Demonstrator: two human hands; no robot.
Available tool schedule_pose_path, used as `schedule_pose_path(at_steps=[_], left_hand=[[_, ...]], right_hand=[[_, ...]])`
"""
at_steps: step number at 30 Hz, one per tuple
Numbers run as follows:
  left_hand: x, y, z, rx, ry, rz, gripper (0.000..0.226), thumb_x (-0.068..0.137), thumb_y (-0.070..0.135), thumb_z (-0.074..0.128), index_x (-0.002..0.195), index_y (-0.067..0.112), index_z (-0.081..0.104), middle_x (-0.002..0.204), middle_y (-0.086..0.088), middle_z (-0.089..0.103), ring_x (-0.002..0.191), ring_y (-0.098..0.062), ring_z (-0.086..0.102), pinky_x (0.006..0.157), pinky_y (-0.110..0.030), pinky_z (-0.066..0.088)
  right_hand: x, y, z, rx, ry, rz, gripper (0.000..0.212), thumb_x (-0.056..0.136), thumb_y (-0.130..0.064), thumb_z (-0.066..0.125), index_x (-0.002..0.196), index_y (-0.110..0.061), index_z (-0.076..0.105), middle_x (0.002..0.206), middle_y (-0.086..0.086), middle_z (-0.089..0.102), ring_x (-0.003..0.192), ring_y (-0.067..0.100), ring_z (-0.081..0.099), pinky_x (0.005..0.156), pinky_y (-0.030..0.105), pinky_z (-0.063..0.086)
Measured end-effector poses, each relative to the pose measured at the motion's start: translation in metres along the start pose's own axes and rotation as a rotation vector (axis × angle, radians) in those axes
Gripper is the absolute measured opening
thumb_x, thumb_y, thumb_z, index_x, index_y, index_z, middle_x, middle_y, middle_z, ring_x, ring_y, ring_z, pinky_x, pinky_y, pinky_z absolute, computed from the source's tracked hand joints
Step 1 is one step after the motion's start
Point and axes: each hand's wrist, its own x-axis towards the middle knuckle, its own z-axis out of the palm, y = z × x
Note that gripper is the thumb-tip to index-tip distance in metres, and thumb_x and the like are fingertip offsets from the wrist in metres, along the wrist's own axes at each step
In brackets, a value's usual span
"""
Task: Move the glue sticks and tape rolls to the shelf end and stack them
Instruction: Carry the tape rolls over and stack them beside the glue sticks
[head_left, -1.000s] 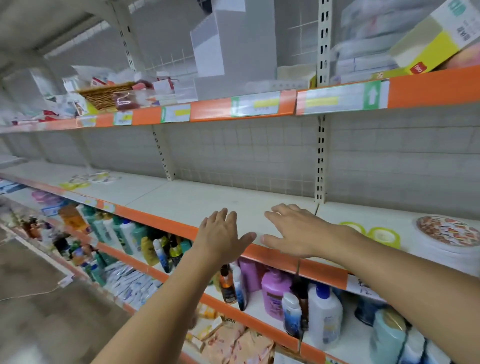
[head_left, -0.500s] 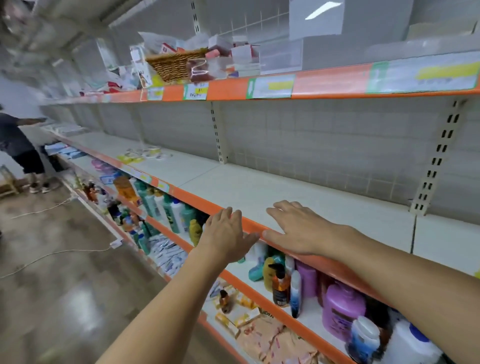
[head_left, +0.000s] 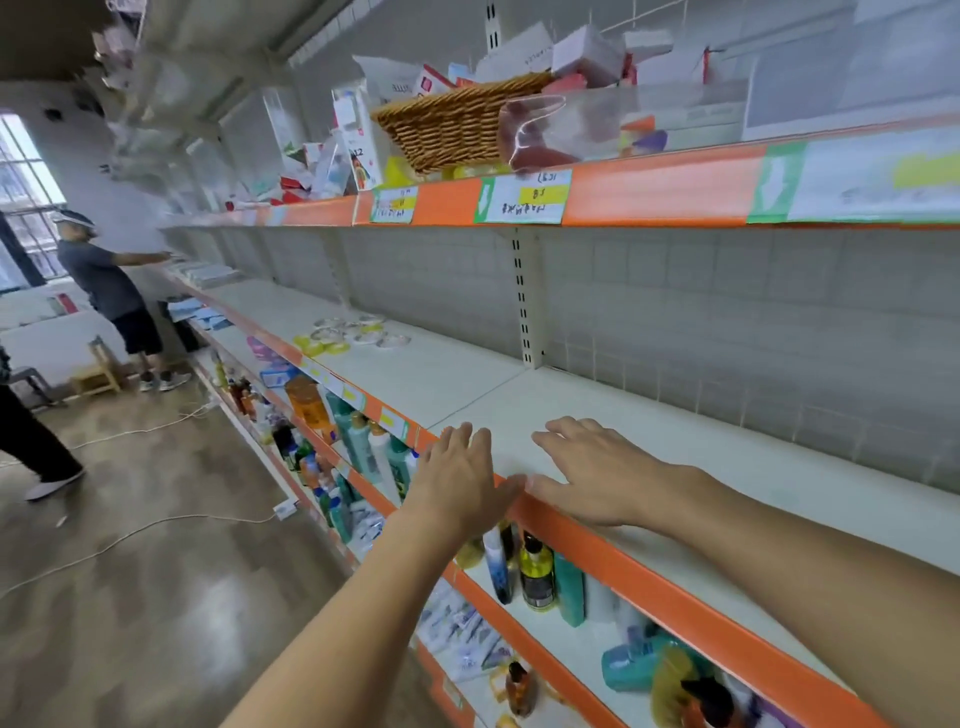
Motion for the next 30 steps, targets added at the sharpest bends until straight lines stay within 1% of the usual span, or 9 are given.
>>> schedule_pose_path(at_steps=[3, 8, 13, 15, 19, 21, 25, 28, 30], left_hand=[[0.032, -0.029, -0.002, 0.006, 0.022, -0.006, 0.070, 0.096, 0.058, 0.044, 0.146, 0.011, 0.032, 0.157, -0.013, 0.026, 0.146, -0.029, 0.019, 0.119, -0.041, 0.018], [0.076, -0.081, 0.001, -0.019, 0.013, -0.042, 0.071, 0.096, 0.058, 0.043, 0.148, 0.011, 0.029, 0.159, -0.012, 0.023, 0.147, -0.028, 0.017, 0.119, -0.039, 0.017], [0.122, -0.141, 0.007, -0.061, -0.021, -0.067, 0.076, 0.096, 0.058, 0.044, 0.151, 0.011, 0.025, 0.161, -0.013, 0.017, 0.149, -0.028, 0.012, 0.121, -0.040, 0.013], [0.143, -0.169, 0.009, -0.055, -0.020, -0.054, 0.075, 0.096, 0.057, 0.044, 0.151, 0.010, 0.025, 0.160, -0.013, 0.018, 0.149, -0.028, 0.013, 0.121, -0.040, 0.013], [0.190, -0.226, 0.006, -0.018, -0.013, -0.026, 0.072, 0.096, 0.057, 0.043, 0.149, 0.011, 0.027, 0.159, -0.013, 0.022, 0.147, -0.028, 0.017, 0.120, -0.041, 0.016], [0.213, -0.253, 0.004, -0.008, -0.005, -0.012, 0.072, 0.095, 0.057, 0.044, 0.148, 0.011, 0.029, 0.158, -0.013, 0.024, 0.146, -0.029, 0.019, 0.119, -0.041, 0.018], [0.247, -0.298, -0.002, -0.001, -0.026, 0.027, 0.070, 0.097, 0.055, 0.043, 0.149, 0.011, 0.028, 0.158, -0.011, 0.023, 0.147, -0.027, 0.016, 0.120, -0.038, 0.015], [0.272, -0.329, -0.004, 0.002, -0.037, 0.030, 0.072, 0.097, 0.056, 0.042, 0.151, 0.011, 0.025, 0.160, -0.012, 0.020, 0.148, -0.028, 0.014, 0.121, -0.041, 0.015], [0.286, -0.345, -0.003, 0.004, -0.039, 0.042, 0.071, 0.097, 0.056, 0.043, 0.150, 0.011, 0.026, 0.158, -0.011, 0.023, 0.147, -0.028, 0.016, 0.120, -0.041, 0.017]], right_hand=[[0.045, -0.008, 0.000, 0.000, -0.003, -0.019, 0.068, 0.100, -0.058, 0.035, 0.153, -0.016, 0.029, 0.160, 0.009, 0.023, 0.144, 0.029, 0.024, 0.117, 0.040, 0.025], [0.113, -0.024, 0.005, -0.010, -0.034, -0.041, 0.066, 0.100, -0.057, 0.034, 0.152, -0.016, 0.030, 0.159, 0.009, 0.024, 0.143, 0.028, 0.025, 0.117, 0.040, 0.025], [0.186, -0.044, 0.018, -0.012, -0.050, -0.045, 0.066, 0.100, -0.058, 0.034, 0.152, -0.016, 0.031, 0.159, 0.010, 0.024, 0.144, 0.028, 0.026, 0.116, 0.040, 0.024], [0.219, -0.053, 0.024, -0.010, -0.046, -0.038, 0.065, 0.100, -0.056, 0.035, 0.151, -0.017, 0.032, 0.159, 0.010, 0.025, 0.143, 0.029, 0.027, 0.116, 0.040, 0.025], [0.284, -0.076, 0.032, -0.004, -0.043, -0.017, 0.066, 0.100, -0.054, 0.036, 0.154, -0.018, 0.027, 0.161, 0.010, 0.022, 0.145, 0.029, 0.025, 0.117, 0.040, 0.024], [0.315, -0.087, 0.035, 0.009, -0.034, 0.001, 0.065, 0.100, -0.054, 0.037, 0.153, -0.018, 0.029, 0.160, 0.009, 0.023, 0.144, 0.029, 0.025, 0.116, 0.039, 0.025], [0.367, -0.107, 0.037, 0.038, -0.026, 0.049, 0.062, 0.100, -0.056, 0.038, 0.149, -0.017, 0.035, 0.158, 0.008, 0.027, 0.142, 0.028, 0.028, 0.115, 0.039, 0.026], [0.399, -0.121, 0.036, 0.040, -0.023, 0.065, 0.063, 0.100, -0.056, 0.037, 0.150, -0.017, 0.033, 0.156, 0.008, 0.029, 0.140, 0.029, 0.030, 0.115, 0.039, 0.028], [0.417, -0.127, 0.037, 0.039, -0.029, 0.074, 0.064, 0.100, -0.056, 0.037, 0.151, -0.017, 0.031, 0.156, 0.008, 0.029, 0.141, 0.028, 0.029, 0.114, 0.039, 0.027]])
